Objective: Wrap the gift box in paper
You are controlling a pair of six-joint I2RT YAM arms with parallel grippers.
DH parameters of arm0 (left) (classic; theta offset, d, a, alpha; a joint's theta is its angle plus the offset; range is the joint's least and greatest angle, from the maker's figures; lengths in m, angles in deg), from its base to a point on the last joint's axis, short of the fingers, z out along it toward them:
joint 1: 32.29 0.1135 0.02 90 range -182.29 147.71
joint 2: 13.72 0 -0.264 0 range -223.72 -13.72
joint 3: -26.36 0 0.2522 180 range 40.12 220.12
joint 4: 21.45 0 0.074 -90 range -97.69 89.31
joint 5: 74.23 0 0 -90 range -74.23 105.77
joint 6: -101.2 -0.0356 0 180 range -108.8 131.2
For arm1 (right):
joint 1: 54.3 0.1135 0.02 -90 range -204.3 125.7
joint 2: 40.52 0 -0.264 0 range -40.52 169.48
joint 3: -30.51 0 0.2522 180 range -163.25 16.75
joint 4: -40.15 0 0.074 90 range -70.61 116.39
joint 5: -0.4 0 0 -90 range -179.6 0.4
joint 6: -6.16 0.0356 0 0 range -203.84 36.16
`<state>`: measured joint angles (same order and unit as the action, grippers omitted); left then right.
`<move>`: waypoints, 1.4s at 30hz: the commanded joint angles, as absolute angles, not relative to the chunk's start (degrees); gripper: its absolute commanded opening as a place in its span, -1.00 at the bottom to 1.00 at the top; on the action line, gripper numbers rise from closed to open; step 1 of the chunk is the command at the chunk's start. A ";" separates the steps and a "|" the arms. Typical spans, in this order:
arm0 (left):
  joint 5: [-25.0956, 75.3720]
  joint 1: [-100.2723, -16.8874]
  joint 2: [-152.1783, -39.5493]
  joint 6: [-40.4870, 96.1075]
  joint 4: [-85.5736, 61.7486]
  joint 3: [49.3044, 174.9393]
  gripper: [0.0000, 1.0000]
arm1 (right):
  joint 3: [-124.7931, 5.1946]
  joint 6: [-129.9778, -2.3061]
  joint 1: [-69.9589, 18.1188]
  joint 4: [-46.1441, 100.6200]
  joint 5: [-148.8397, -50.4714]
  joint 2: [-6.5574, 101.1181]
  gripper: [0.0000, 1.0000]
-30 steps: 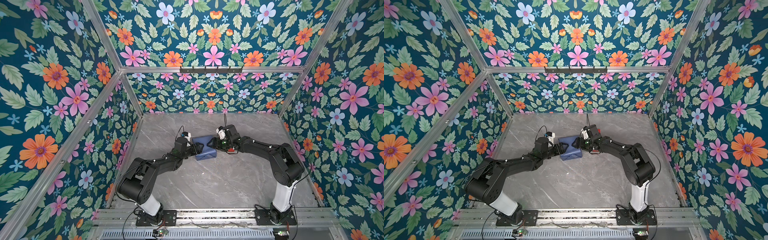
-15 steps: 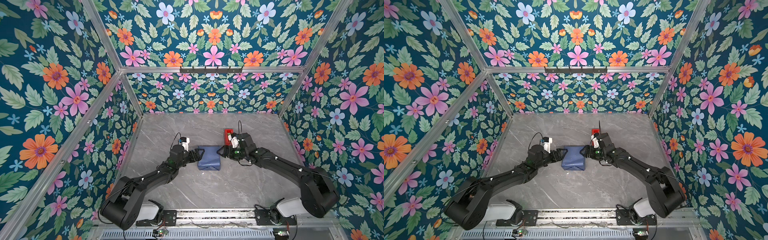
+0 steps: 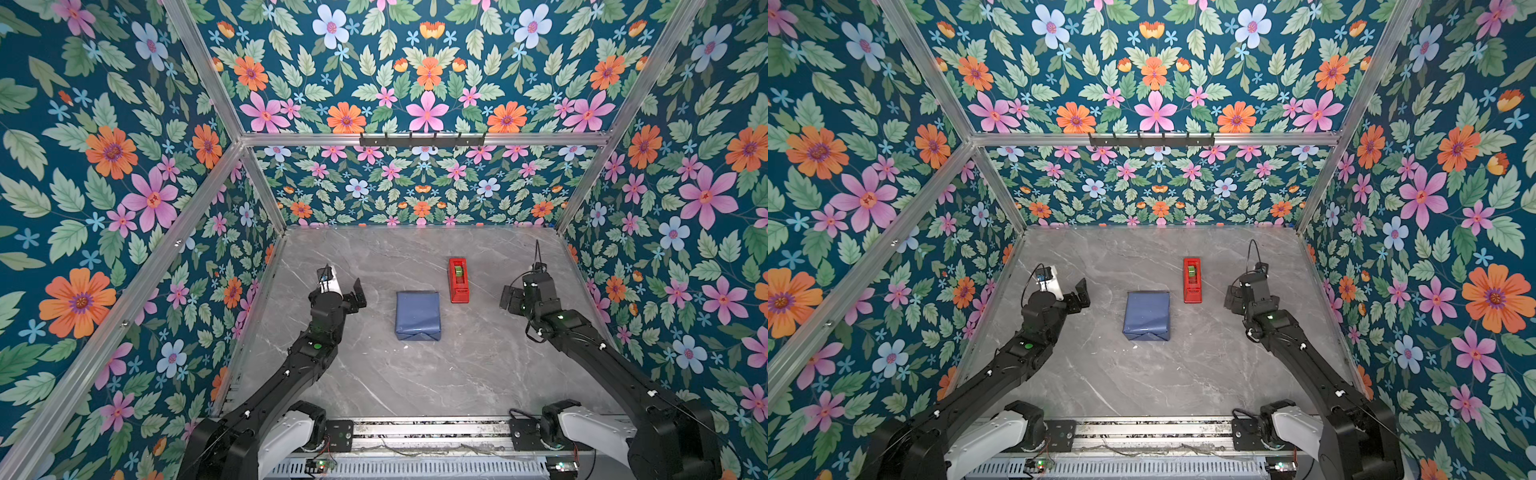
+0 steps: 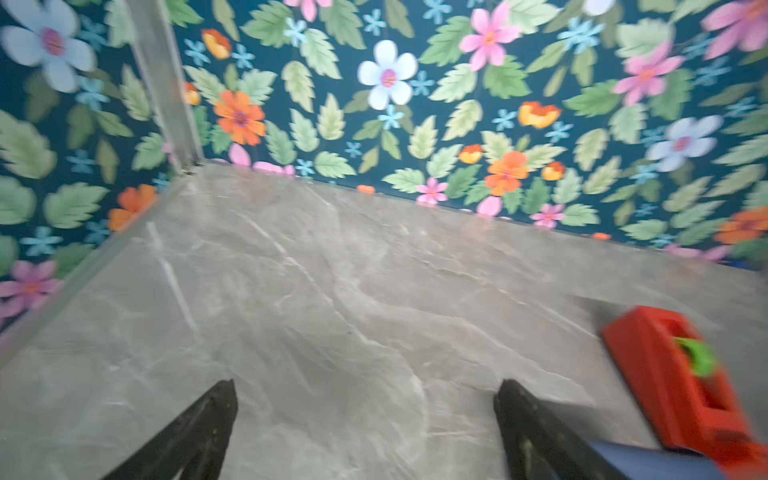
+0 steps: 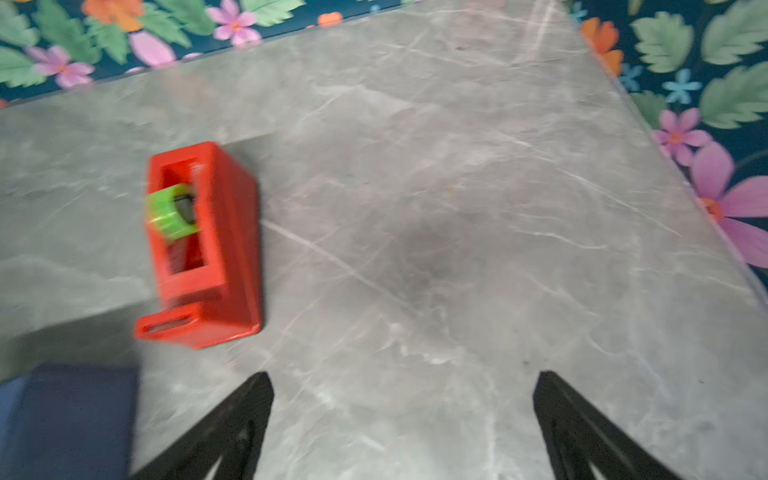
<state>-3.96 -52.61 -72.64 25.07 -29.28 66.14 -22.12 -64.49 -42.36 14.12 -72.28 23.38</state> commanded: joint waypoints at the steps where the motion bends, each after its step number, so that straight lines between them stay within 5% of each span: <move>1: -9.51 -48.61 -75.98 18.69 -35.54 64.62 0.99 | -18.08 -70.51 -44.46 26.08 -67.78 23.96 0.98; 10: 3.37 -38.09 -88.08 13.72 -56.46 57.04 0.99 | -10.67 -76.68 -49.41 46.93 -73.34 33.71 0.98; 25: 15.16 -32.58 -106.75 11.03 -84.76 54.58 0.99 | -2.80 -77.67 -58.39 72.52 -90.41 40.20 0.98; 27: 16.00 -32.29 -105.31 11.19 -75.38 57.28 0.99 | -2.14 -78.41 -58.43 73.86 -91.77 40.71 0.98; 42: 16.04 -32.03 -106.27 11.03 -79.41 56.55 1.00 | -1.26 -79.62 -58.35 76.30 -93.52 41.75 0.98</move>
